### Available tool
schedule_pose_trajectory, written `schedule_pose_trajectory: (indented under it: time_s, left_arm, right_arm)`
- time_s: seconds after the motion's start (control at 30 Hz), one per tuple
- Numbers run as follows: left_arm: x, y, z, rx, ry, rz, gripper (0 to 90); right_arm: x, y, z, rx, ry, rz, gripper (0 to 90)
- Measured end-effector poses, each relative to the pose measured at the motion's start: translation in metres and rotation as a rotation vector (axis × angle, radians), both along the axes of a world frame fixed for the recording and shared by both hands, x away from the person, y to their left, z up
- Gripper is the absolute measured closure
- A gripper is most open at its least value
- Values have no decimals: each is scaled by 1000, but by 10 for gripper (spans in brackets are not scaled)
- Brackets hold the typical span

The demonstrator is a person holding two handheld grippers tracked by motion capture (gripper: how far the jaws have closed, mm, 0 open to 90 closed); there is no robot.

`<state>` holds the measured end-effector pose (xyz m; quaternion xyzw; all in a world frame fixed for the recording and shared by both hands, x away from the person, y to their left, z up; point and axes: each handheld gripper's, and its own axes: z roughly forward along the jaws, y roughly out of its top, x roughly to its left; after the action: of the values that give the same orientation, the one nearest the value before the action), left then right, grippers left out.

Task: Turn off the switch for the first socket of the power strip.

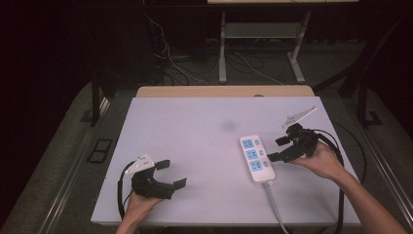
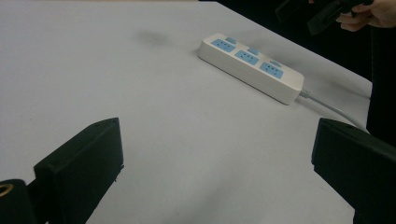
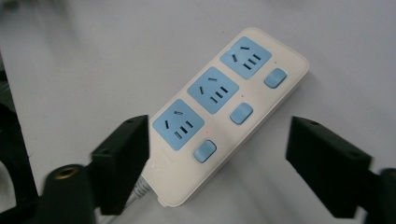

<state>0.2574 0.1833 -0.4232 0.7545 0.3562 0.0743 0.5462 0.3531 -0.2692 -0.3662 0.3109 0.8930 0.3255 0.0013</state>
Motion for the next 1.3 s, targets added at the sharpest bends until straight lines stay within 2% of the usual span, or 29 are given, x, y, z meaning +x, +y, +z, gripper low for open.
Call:
schedule_pose_trajectory:
  time_s: [0.4, 0.8, 0.93, 1.07, 1.3]
  left_arm:
    - [0, 1, 0, 0, -2, 0, 7]
    - [0, 2, 0, 3, -3, 1, 7]
    - [0, 2, 0, 4, -3, 1, 8]
    - [0, 2, 0, 3, -3, 1, 8]
    - [0, 2, 0, 4, -4, 2, 8]
  right_arm:
    - [5, 3, -6, 1, 25, 44, 458]
    - [8, 8, -11, -2, 53, 93, 776]
    - [9, 10, -13, -8, 58, 107, 849]
    - [9, 12, -15, -22, 71, 113, 896]
    - [10, 16, -20, -44, 78, 122, 897]
